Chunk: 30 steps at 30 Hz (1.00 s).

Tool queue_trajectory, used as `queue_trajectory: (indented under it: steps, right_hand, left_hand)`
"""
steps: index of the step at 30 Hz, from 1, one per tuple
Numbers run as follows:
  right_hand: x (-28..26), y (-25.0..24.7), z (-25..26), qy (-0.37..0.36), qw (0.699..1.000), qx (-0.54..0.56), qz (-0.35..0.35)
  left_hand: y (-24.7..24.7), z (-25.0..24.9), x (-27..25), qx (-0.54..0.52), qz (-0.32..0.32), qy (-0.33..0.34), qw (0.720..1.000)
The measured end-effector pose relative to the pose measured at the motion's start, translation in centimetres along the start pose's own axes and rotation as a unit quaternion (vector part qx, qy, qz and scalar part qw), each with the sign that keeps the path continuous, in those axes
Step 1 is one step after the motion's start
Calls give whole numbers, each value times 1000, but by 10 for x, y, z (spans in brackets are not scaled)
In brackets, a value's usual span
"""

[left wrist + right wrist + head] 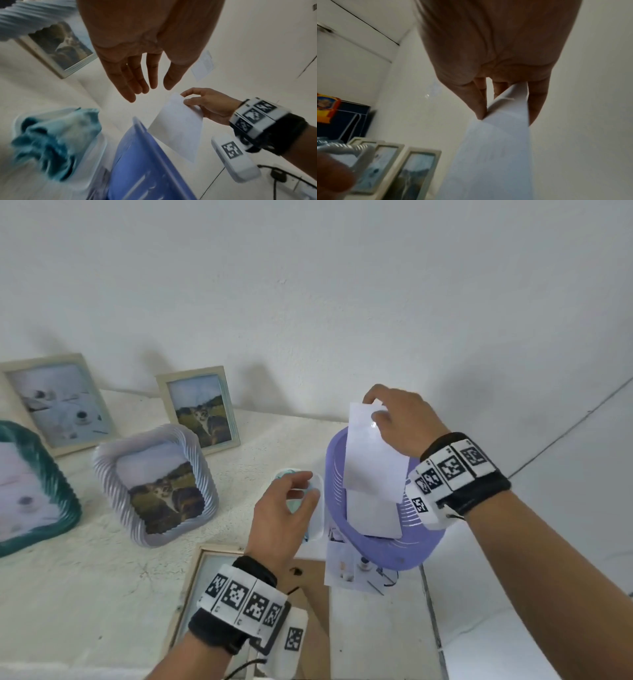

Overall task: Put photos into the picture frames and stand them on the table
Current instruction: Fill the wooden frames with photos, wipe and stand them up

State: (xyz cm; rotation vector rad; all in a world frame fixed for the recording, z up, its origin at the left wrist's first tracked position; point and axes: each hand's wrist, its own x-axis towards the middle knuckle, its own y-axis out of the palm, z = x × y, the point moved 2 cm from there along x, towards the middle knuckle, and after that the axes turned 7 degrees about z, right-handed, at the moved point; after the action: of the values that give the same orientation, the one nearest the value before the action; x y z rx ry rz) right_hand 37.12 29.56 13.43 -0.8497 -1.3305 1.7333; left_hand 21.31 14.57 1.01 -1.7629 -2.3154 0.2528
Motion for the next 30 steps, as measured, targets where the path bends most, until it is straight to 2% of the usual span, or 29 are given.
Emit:
queue_trajectory:
  steps: [3, 9, 11, 13, 16, 18, 21, 24, 30]
  right_hand:
    - [-29, -14, 31, -41, 995, 63, -71]
    - [-70, 37, 104, -89, 969, 228, -34]
    - [-80, 61, 114, -57, 960, 264, -80]
    - [-91, 88, 123, 6, 934, 339, -110]
    - [-113, 132, 141, 91, 874, 474, -47]
    - [-128, 157, 153, 104, 853, 512, -17]
    - [-149, 185, 160, 116, 858, 501, -12]
    - [-164, 200, 159, 131, 867, 480, -10]
    - [-179, 218, 149, 172, 907, 384, 1]
  left_hand:
    - [-30, -14, -3, -30, 19, 32, 999]
    - [-87, -4, -20, -121, 98, 16, 988]
    - [-103, 12, -30, -130, 92, -9, 987]
    - [-122, 30, -40, -139, 81, -46, 986]
    - [-144, 51, -55, -175, 71, -100, 977]
    - [-153, 62, -64, -187, 78, -123, 972]
    - [-161, 82, -77, -141, 108, -123, 976]
    - [-171, 110, -87, 40, 108, -62, 991]
    - [-173, 150, -105, 219, 150, 60, 962]
